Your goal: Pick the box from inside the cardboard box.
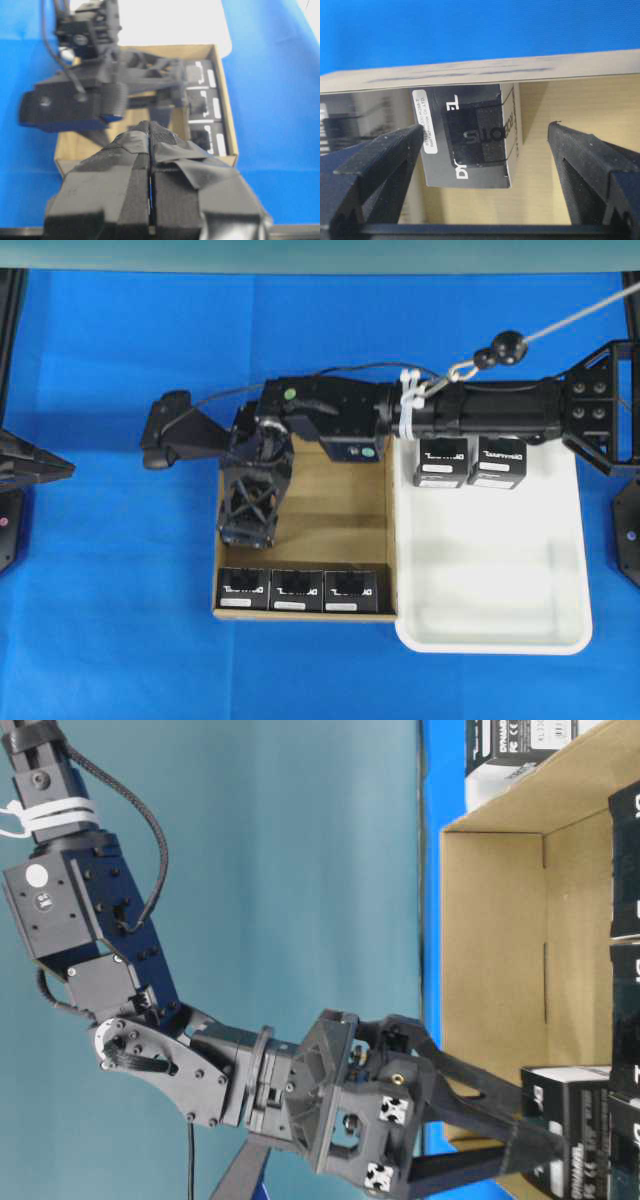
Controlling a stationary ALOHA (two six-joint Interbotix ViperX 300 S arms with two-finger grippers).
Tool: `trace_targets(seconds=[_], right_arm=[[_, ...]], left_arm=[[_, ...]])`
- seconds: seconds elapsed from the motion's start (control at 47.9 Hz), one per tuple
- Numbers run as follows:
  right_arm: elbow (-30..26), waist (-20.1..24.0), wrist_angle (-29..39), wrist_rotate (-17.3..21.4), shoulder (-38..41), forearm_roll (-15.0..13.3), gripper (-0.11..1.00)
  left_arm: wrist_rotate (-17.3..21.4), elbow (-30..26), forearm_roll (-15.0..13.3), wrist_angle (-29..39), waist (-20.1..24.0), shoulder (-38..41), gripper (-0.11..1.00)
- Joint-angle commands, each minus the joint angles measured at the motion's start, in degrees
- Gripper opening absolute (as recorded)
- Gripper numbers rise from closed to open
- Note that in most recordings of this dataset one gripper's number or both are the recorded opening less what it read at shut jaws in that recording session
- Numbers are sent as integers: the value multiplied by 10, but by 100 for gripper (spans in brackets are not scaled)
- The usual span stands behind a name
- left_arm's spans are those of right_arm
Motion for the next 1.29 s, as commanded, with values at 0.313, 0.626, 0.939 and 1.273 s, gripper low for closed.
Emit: trace_targets(seconds=[0.313, 0.626, 0.939, 1.273], right_arm=[[-1, -22, -4, -18, 4, -14, 99], [-7, -24, 0, -18, 3, -11, 99], [-101, -19, 110, 3, -45, 0, 99], [-258, -12, 300, 12, -61, -2, 99]], left_arm=[[0, -18, 2, -3, 1, 4, -6], [1, -18, 2, -3, 3, 4, -6], [0, -20, 2, -3, 3, -1, -6], [0, -22, 2, -1, 3, -4, -6]])
